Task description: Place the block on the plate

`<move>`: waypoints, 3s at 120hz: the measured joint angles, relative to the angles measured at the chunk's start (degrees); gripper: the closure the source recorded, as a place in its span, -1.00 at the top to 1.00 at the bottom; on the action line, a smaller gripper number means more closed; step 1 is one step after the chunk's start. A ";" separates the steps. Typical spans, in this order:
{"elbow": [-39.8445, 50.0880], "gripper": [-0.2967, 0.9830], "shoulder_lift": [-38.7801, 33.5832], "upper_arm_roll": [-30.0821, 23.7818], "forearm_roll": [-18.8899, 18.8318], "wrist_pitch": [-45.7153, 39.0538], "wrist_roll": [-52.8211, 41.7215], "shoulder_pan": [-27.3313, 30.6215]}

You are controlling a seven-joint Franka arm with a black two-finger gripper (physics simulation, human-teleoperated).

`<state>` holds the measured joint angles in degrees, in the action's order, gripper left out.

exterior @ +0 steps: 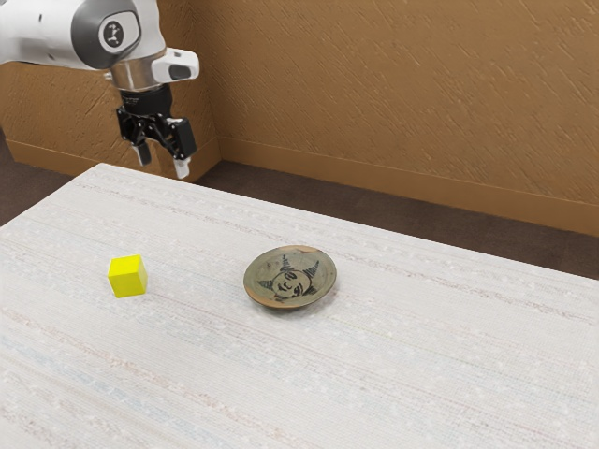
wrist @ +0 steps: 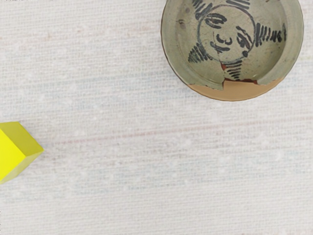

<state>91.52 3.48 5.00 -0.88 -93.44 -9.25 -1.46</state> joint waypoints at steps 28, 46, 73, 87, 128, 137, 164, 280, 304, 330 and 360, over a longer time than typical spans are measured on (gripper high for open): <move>5.01 0.54 -0.26 0.30 -0.01 -1.16 -1.34 2.15; 12.26 0.54 0.00 0.35 0.04 -6.26 -1.93 7.47; 16.11 0.54 5.13 0.29 0.42 -15.67 -0.50 11.21; 15.96 0.54 8.90 0.34 0.57 -19.83 1.89 13.30; 13.13 0.54 17.89 0.36 0.49 -27.46 12.49 18.55; 12.23 0.54 19.33 0.44 0.50 -28.03 14.77 18.85; 11.24 0.54 22.69 0.62 0.64 -30.35 20.92 19.33; 12.04 0.18 24.58 0.25 0.07 -36.70 31.94 19.68; 12.98 0.14 20.44 -0.76 0.31 -36.50 32.74 16.36; 12.95 0.13 17.85 -0.95 0.83 -36.76 33.43 4.83; 12.07 0.13 18.04 -1.45 2.19 -38.77 34.20 -5.94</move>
<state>103.59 21.52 3.55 1.31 -132.21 24.94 -7.40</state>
